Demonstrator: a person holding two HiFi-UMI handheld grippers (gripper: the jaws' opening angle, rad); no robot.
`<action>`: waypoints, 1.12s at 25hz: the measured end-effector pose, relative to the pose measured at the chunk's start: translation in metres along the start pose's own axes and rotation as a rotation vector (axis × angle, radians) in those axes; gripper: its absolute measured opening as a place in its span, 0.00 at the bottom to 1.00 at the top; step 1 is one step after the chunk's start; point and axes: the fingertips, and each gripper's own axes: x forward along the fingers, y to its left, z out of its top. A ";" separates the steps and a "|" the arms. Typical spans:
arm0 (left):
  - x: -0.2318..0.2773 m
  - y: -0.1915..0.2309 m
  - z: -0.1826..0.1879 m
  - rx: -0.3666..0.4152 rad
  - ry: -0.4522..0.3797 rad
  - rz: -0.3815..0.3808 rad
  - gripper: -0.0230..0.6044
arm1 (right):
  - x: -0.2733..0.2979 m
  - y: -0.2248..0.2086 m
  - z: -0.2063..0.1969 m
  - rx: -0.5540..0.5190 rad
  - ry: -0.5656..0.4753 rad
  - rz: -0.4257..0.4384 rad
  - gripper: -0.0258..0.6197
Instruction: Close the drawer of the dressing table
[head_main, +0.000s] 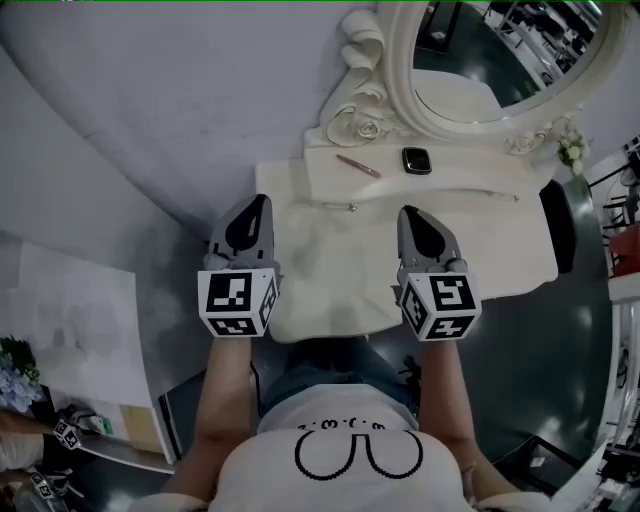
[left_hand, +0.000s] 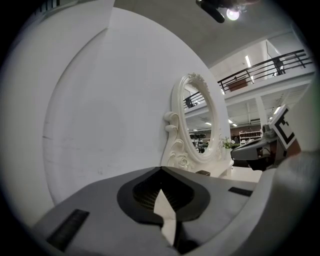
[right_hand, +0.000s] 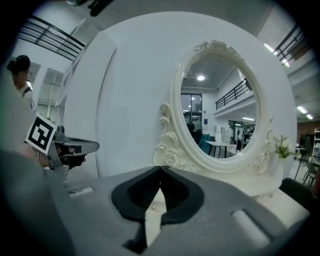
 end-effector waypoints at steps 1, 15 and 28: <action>-0.001 -0.002 0.006 0.004 -0.015 0.003 0.03 | -0.005 -0.003 0.005 0.006 -0.018 0.000 0.04; -0.015 -0.033 0.097 0.128 -0.208 0.094 0.03 | -0.062 -0.054 0.104 -0.027 -0.300 0.017 0.04; -0.037 -0.045 0.143 0.186 -0.300 0.153 0.03 | -0.089 -0.070 0.142 -0.082 -0.415 0.035 0.04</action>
